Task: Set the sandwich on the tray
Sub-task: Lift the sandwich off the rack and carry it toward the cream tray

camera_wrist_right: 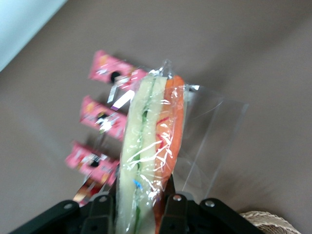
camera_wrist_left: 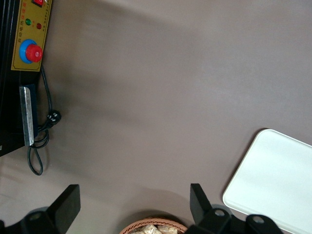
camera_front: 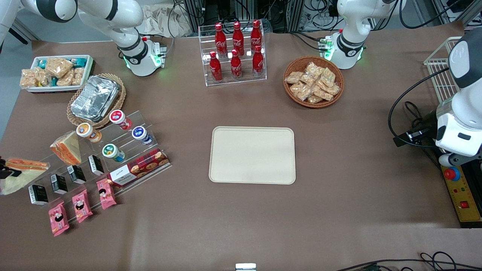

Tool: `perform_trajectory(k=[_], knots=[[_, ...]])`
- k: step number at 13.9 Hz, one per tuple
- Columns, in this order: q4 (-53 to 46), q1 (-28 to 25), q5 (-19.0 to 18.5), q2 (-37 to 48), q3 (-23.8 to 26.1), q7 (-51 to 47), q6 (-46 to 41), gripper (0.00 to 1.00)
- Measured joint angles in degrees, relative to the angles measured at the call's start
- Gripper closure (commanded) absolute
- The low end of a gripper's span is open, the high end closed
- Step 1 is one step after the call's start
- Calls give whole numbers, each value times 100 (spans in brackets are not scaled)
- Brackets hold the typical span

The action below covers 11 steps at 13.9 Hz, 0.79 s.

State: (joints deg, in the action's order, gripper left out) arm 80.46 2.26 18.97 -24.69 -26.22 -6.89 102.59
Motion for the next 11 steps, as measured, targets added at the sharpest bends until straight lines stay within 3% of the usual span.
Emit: perform_trajectory(k=[5,8,11], knots=[[-451,-354,-60,410,634,733,-740,63],[-465,-1496,-578,669,700,917,-821,63],[-467,-2685,-829,717,724,902,-799,63]])
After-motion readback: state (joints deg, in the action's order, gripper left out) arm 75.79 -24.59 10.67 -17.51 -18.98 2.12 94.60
